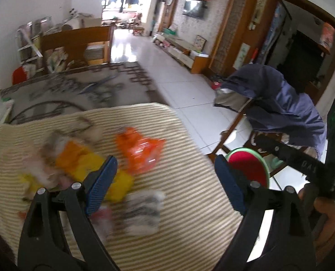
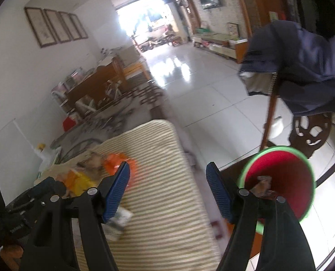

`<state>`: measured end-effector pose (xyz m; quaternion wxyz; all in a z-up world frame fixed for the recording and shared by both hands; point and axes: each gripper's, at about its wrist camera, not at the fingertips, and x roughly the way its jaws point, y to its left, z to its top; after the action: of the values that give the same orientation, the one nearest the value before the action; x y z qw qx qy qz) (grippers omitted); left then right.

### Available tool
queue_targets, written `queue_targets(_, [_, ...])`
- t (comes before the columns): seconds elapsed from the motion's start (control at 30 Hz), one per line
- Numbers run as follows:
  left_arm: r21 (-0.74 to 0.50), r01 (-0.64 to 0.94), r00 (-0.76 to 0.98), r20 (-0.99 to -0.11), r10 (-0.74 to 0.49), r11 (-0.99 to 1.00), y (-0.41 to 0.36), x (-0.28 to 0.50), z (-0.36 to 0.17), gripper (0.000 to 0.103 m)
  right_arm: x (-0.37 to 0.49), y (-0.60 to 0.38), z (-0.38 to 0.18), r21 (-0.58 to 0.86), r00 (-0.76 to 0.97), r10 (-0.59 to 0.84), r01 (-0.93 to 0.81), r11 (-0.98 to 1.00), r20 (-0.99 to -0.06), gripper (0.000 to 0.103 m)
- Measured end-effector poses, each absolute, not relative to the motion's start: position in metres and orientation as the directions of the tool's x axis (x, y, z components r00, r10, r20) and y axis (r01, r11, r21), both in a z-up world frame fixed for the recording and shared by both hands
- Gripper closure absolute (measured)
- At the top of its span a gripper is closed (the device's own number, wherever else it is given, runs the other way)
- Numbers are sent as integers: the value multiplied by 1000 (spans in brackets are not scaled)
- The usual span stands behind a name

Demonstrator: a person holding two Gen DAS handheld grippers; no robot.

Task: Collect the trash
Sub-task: 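Return both tools to the table and grasp crumpled paper with the left tool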

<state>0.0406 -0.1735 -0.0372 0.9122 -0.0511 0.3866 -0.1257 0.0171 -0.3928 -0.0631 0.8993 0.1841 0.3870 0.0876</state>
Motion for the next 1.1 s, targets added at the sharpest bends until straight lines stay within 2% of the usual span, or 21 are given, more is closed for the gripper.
queue_targets(0.03, [-187,181,671,-694,-260,966,-164,39,-38,18,16,-384,-64,396,684,303,-23,918,-664,30])
queue_targets(0.3, [-127,58,664,-736,-133,990,-53,24,-62,18,-2,-307,-70,392,666,326,-55,918,-671,29])
queue_targets(0.53, [-101,-19,541,-838,-75,995,22,12,-117,18,-10,-265,-75,382,625,345,-81,921,-700,29])
queue_targets(0.63, [-134,-45,479,-873,-96,990,37,13,-140,34,-11,-252,-76,373,612,348,-92,923,-711,29])
queue_targets(0.8, [-159,-68,431,-895,-114,985,45,20,-161,38,-11,-236,-76,363,593,360,-120,924,-720,29])
queue_targets(0.97, [-225,-67,412,-893,-179,972,50,19,-167,65,-8,-212,-77,355,561,394,-183,917,-729,29])
queue_targets(1.1, [-214,-56,430,-887,-170,975,49,15,-160,68,5,-193,-84,314,525,397,-243,918,-753,29])
